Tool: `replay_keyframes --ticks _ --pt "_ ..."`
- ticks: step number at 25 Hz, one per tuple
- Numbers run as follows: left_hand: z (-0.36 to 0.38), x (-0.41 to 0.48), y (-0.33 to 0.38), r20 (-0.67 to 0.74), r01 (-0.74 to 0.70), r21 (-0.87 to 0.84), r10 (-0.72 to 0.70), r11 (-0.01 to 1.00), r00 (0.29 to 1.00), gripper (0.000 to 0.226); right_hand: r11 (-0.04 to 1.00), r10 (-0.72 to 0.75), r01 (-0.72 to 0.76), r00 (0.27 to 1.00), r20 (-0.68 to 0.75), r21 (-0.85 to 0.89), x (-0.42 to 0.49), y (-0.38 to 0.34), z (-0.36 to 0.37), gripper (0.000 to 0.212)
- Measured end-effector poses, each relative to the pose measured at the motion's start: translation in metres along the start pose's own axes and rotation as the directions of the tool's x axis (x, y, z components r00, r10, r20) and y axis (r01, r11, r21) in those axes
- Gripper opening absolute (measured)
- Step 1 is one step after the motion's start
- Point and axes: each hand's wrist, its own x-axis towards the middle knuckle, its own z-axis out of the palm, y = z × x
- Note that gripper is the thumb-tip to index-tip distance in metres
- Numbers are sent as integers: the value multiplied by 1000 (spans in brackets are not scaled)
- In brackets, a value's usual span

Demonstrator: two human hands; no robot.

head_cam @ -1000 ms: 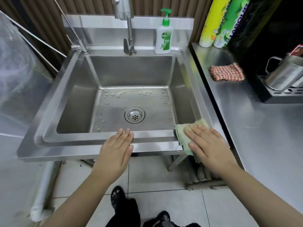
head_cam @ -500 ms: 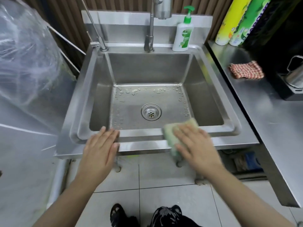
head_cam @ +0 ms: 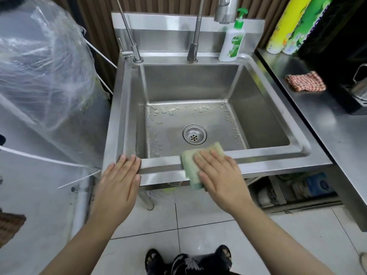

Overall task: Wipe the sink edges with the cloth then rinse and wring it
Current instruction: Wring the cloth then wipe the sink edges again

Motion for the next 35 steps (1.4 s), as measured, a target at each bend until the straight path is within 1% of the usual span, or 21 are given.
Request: replay_keyframes --ticks 1,3,4,5,6,8,9,11,13,14,16,17,18,19,21,22,24,28,29,32,35 --pt "0 0 0 -6 4 5 -4 1000 1000 52 993 117 -117 993 -1 -20 -9 33 -6 49" --pt "2 0 -2 -12 -7 14 7 1000 1000 52 932 361 -362 932 -31 -1 -23 76 -17 57" --pt "2 0 -3 -11 -12 12 12 1000 1000 52 899 437 -437 899 -43 -7 -19 71 -16 63" --pt "2 0 -4 -10 -14 9 14 1000 1000 52 889 455 -456 890 -42 -31 -11 50 -9 66" --pt "2 0 -5 -12 -14 10 14 1000 1000 52 911 409 -409 912 -27 -52 -2 17 -1 64" --pt "3 1 -7 -16 -17 10 18 1000 1000 54 974 210 -214 976 -51 -69 15 -53 12 52" --pt "3 1 -7 -17 -24 3 24 1000 1000 56 992 119 -122 991 -61 -42 18 -76 17 49" --pt "2 1 -6 -30 -33 -34 32 999 999 56 1000 -5 5 999 35 5 23 -76 10 48" --pt "-4 -3 -8 -52 -48 -103 43 993 998 55 996 -78 81 994 72 -46 14 -33 5 55" --pt "-7 -7 -11 -63 -40 -132 32 990 997 55 998 -14 19 997 82 -61 8 -10 2 59" --pt "-16 -25 -22 -86 28 -149 -41 988 995 53 978 206 -205 978 28 -36 1 15 -2 58" --pt "-18 -36 -29 -90 68 -147 -82 987 993 52 959 280 -281 960 -13 -31 1 8 -1 56" --pt "-20 -47 -36 -88 102 -145 -115 984 989 51 951 310 -310 951 -16 -20 4 -12 3 54" --pt "-21 -56 -41 -81 123 -148 -136 981 987 51 962 271 -271 962 18 -4 8 -40 7 52" --pt "-21 -66 -46 -76 121 -144 -133 982 988 51 1000 18 -19 999 33 17 17 -99 14 49" --pt "-20 -67 -46 -78 109 -139 -120 984 990 51 993 -108 105 992 58 47 23 -124 16 48" --pt "-19 -66 -48 -79 100 -132 -111 986 991 51 974 -221 214 970 101 78 41 -156 20 47" --pt "-18 -63 -53 -59 107 -169 -118 980 991 50 965 -260 248 945 198 84 82 -174 24 50" --pt "-19 -62 -55 -61 94 -186 -107 978 992 49 963 -262 238 935 241 125 101 -172 27 50" --pt "-25 -53 -57 -79 61 -245 -83 968 993 48 966 -183 98 913 365 240 179 -165 33 50" --pt "-31 -22 -60 -102 21 -253 -48 967 994 47 950 -203 93 907 368 297 218 -150 35 50"
